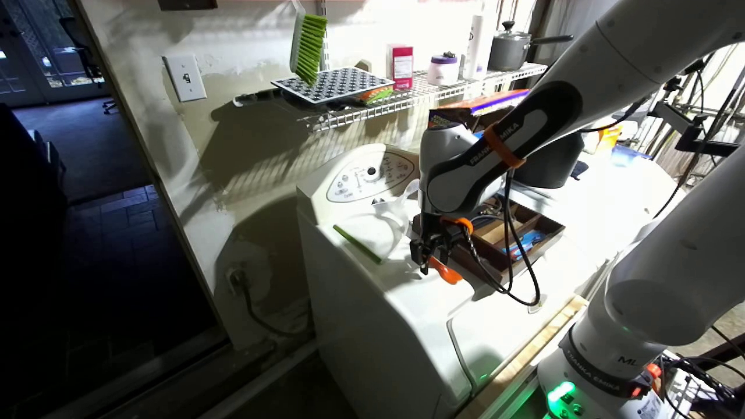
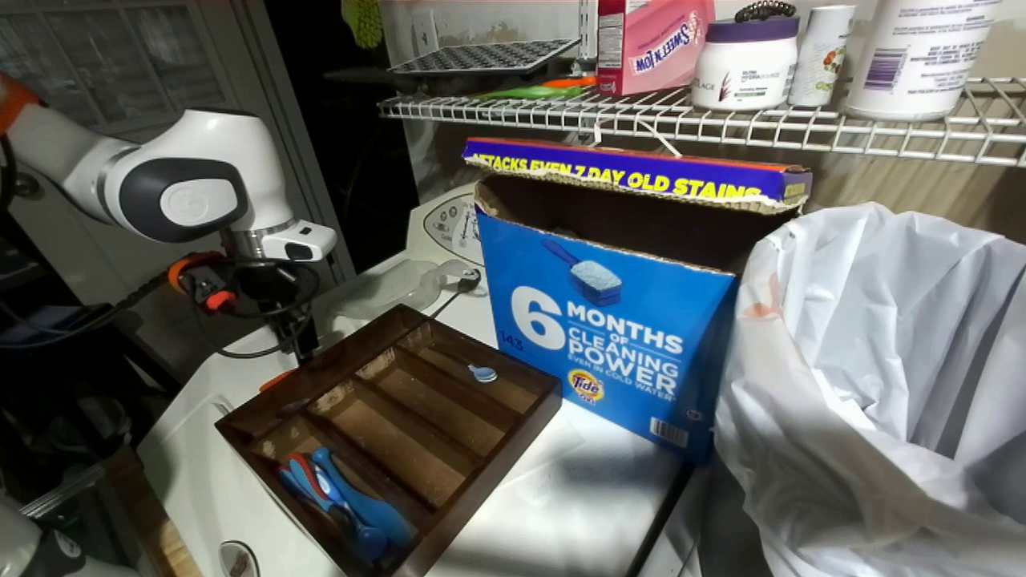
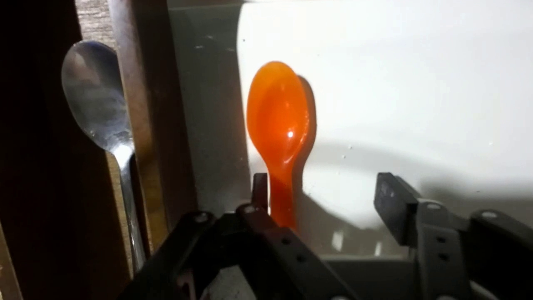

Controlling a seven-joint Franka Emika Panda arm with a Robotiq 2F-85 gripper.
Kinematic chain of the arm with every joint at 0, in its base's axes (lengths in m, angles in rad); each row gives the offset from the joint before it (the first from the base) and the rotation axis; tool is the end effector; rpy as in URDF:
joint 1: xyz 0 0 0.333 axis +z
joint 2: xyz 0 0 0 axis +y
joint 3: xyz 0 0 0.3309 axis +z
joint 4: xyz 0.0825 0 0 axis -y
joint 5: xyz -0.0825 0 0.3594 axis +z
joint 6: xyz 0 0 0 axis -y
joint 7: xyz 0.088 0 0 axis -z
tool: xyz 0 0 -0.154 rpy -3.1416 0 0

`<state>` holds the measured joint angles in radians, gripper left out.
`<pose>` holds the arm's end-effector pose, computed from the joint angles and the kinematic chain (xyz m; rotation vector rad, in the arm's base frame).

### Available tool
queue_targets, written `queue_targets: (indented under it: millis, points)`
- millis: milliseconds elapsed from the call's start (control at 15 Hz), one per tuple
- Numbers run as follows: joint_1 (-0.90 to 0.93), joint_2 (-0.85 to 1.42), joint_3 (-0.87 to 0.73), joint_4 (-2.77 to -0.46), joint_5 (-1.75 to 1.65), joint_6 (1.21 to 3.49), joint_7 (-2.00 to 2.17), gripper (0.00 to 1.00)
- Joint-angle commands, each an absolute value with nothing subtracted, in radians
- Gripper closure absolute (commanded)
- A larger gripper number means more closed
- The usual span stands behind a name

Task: Put both the grey and orange spoons in the brown rack

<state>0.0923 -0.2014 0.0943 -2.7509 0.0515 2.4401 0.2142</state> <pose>0.3482 0.0653 0.2585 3.1250 -0.1121 -0.1723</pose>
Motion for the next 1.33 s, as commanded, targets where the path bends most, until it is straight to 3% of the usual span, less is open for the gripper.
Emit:
queue_targets:
  millis: [0, 67, 200, 600, 1267]
  points:
    - [0.072, -0.15, 0.109, -2.742, 0.01, 2.48, 0.26, 0.25]
    - [0.07, -0.143, 0.109, -2.74, -0.001, 2.482, 0.269, 0.59]
    - [0.066, -0.137, 0.109, -2.737, -0.024, 2.483, 0.284, 0.56]
    - [0.062, -0.158, 0.118, -2.725, -0.088, 2.458, 0.324, 0.98]
    - [0.062, -0.376, 0.1, -2.756, -0.093, 2.37, 0.23, 0.96]
